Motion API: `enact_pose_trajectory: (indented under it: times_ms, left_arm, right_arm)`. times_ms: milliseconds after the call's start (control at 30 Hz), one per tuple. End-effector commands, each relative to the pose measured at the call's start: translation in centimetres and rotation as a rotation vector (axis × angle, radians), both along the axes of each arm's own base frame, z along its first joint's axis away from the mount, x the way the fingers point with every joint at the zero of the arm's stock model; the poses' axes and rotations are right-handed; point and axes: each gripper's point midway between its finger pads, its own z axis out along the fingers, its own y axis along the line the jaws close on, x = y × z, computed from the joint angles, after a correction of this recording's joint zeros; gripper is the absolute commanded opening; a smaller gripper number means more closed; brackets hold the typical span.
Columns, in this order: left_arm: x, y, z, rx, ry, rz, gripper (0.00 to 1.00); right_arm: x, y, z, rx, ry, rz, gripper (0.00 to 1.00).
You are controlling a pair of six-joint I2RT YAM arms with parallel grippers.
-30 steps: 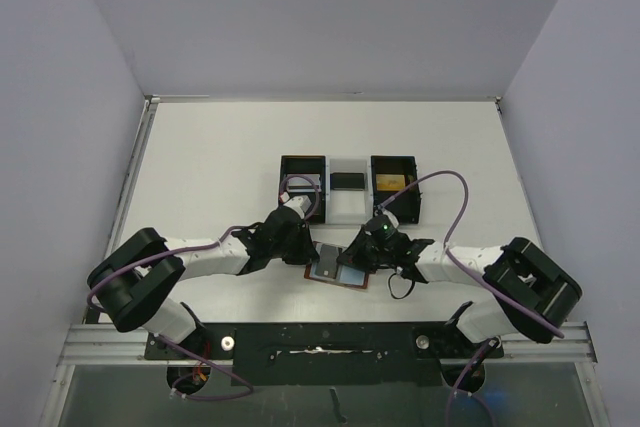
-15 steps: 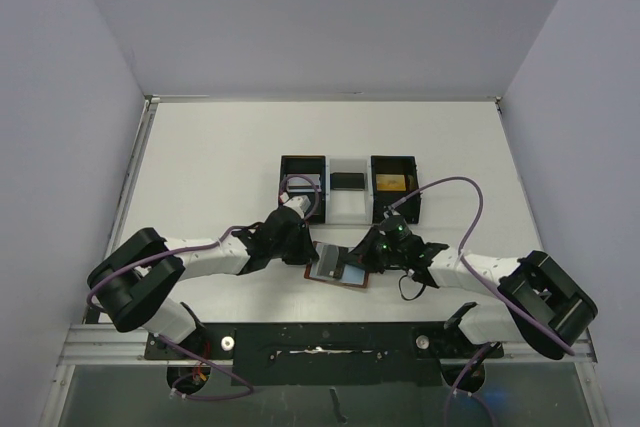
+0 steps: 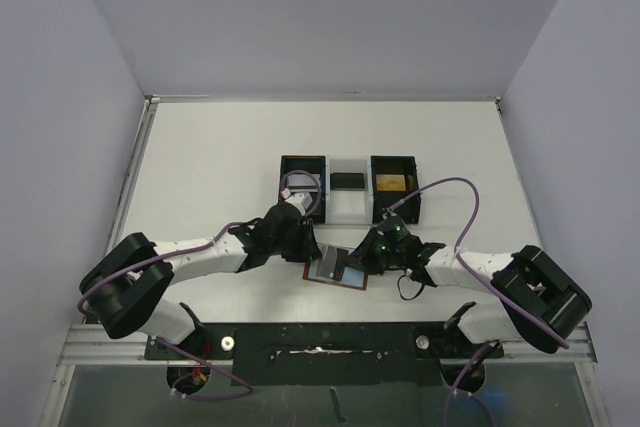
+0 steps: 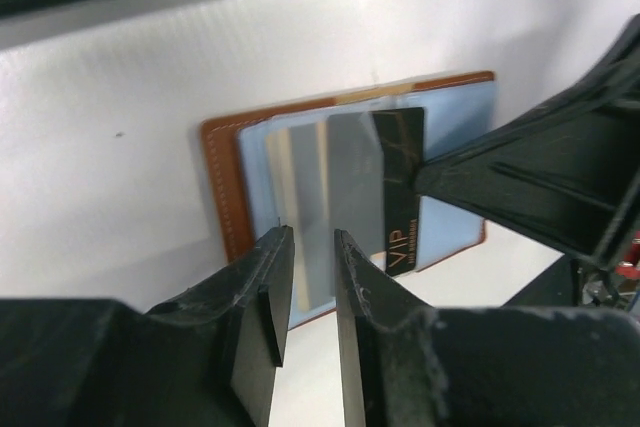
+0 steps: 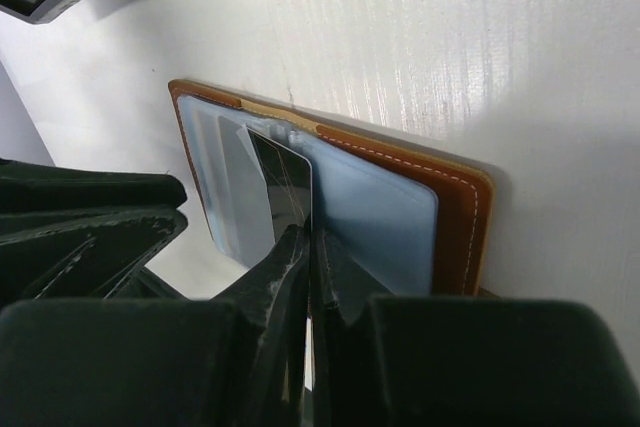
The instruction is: Take the credit cards out of the card holder
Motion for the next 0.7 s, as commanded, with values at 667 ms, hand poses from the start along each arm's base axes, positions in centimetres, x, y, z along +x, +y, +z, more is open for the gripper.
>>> enact_pose_trajectory:
  times_ms: [667]
  left_arm:
    - [0.2, -1.2, -1.0, 0.133, 0.015, -0.132, 0.08]
  right_arm:
    - [1.2, 1.0, 1.0, 0.042, -0.025, -0.018, 0.19]
